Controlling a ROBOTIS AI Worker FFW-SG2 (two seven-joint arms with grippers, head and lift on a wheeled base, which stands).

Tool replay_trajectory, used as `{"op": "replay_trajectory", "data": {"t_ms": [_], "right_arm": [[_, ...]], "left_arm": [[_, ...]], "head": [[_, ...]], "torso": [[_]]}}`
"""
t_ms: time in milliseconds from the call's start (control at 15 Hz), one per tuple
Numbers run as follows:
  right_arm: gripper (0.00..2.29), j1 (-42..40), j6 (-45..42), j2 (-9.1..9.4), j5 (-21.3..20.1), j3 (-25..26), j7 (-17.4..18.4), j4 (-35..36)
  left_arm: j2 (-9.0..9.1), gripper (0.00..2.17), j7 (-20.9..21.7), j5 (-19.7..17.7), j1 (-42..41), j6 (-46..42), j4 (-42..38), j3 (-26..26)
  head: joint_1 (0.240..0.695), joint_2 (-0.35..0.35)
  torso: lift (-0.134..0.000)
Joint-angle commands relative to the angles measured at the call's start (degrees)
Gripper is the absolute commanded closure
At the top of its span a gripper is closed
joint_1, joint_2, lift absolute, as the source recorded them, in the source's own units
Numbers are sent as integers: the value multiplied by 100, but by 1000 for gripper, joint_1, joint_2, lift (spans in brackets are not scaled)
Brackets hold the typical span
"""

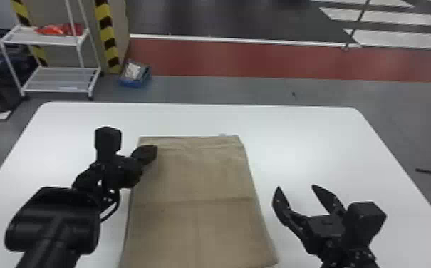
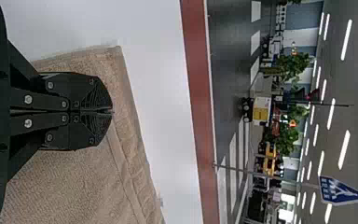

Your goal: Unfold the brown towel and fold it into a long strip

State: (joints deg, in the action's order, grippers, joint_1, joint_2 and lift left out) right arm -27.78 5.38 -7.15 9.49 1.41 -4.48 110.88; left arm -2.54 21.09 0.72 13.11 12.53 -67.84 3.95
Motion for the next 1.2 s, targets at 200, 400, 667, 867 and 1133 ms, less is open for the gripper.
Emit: {"op": "replay_trajectory", "data": {"t_ms": [200, 400, 667, 867, 1133], "right_arm": [[127, 27, -15, 4, 0, 0, 0, -32], [127, 18, -15, 4, 9, 70, 0, -23], [127, -87, -68, -23, 158, 378, 0, -5], [127, -113, -68, -40, 264, 501, 0, 39], [127, -166, -68, -49, 255, 518, -9, 109]], "left_arm": [[-9, 2010, 97, -45, -1170, 1152, -2207, 18], [-53, 2010, 168, -28, -2199, 1943, -4413, 528], [-159, 2007, 220, -19, -3157, 2030, -5635, 1204], [-317, 1784, 1, -10, -3271, 2013, -5609, 1820], [-396, -2, -43, -10, -3324, 1995, -5521, 2057]], "head": [[695, -103], [695, -124], [695, -240], [695, -348], [695, -350]], "torso": [[-96], [-96], [-96], [-96], [-96]]}}
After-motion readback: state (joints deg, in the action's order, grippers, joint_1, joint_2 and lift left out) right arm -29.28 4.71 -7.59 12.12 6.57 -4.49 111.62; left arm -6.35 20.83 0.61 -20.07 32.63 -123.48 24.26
